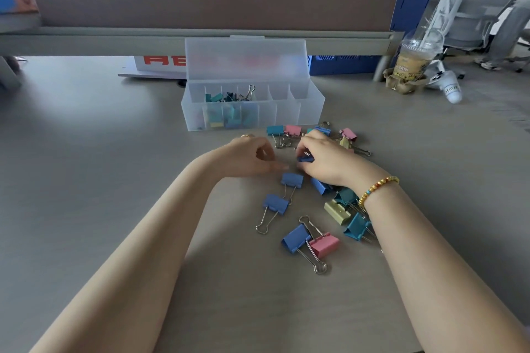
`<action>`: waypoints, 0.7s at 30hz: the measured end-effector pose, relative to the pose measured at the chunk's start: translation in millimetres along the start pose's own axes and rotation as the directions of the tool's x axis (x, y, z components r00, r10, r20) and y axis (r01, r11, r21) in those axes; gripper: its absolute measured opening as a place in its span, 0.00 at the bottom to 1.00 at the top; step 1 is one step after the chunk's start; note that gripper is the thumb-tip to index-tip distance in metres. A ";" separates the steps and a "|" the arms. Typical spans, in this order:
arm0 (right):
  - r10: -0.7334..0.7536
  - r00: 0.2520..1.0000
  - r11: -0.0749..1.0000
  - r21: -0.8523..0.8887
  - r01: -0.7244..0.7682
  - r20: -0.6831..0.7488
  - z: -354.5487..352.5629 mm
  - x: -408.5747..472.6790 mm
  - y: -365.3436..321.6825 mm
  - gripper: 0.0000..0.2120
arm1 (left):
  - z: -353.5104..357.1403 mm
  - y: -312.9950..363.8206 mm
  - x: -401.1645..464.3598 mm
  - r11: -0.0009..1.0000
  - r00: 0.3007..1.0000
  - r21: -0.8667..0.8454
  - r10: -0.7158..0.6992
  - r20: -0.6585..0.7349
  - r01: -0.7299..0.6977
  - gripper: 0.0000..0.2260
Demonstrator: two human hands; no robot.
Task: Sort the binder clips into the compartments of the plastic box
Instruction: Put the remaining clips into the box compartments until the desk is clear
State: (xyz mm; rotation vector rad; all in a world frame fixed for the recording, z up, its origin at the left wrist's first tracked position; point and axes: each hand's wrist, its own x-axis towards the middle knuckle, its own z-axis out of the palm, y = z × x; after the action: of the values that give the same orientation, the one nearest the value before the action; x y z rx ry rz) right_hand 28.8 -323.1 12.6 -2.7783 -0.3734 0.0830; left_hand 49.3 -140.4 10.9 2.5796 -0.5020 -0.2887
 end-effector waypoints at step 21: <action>0.113 0.984 0.990 -0.070 -0.123 -0.140 -4.2 -2.3 8.2 0.10 | 1.7 2.9 -2.6 0.956 0.970 0.239 -0.122 -0.208 0.172 0.14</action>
State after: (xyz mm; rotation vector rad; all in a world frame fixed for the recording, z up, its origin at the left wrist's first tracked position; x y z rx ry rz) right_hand 29.0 -332.5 13.8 -2.8619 -0.1810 -0.0945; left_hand 45.6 -142.4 11.2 2.8649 -0.2916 -0.0235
